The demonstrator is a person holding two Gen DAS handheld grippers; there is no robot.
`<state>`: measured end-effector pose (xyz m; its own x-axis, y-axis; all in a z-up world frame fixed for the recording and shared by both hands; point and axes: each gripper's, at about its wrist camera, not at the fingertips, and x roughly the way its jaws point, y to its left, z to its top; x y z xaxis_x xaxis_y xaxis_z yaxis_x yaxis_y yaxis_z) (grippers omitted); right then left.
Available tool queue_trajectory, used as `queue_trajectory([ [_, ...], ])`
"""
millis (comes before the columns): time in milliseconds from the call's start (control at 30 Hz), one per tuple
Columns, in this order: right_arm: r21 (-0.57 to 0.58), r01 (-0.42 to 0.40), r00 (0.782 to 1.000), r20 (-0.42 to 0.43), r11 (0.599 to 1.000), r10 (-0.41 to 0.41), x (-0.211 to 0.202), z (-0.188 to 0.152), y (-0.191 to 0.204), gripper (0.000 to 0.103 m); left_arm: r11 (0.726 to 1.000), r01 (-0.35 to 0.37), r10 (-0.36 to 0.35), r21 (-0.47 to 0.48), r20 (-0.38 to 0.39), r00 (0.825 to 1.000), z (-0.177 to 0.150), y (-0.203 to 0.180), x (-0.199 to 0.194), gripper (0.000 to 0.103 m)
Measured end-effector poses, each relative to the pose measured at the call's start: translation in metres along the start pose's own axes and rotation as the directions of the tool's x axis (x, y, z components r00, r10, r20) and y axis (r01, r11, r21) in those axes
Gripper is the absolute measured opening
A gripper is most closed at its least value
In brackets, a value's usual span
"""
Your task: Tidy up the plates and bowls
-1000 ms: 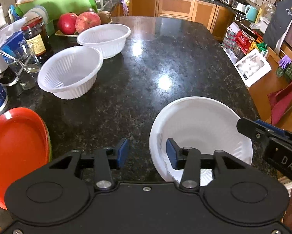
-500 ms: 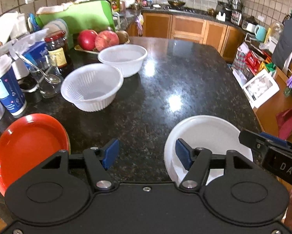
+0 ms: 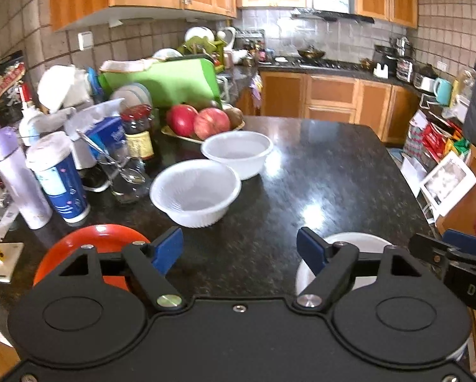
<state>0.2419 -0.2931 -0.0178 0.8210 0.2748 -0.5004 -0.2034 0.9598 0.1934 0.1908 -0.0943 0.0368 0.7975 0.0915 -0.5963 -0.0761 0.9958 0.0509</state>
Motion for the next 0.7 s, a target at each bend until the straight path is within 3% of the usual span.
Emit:
queue_trajectory([
  [333, 0.000, -0.139, 0.990, 0.024, 0.990, 0.139, -0.017, 0.025, 0.014, 0.063, 0.998, -0.057, 0.057, -0.024, 0.023, 0.998, 0.021, 0.027, -0.012, 0.081],
  [567, -0.055, -0.161, 0.984, 0.065, 0.986, 0.164, -0.029, 0.041, 0.040, 0.065, 0.998, -0.060, 0.061, -0.033, 0.034, 0.998, 0.039, 0.047, -0.011, 0.081],
  [700, -0.062, -0.189, 0.979, 0.062, 0.980, 0.192, -0.029, 0.052, 0.058, 0.066, 0.999, -0.027, 0.028, -0.030, 0.022, 0.999, 0.050, 0.060, -0.005, 0.081],
])
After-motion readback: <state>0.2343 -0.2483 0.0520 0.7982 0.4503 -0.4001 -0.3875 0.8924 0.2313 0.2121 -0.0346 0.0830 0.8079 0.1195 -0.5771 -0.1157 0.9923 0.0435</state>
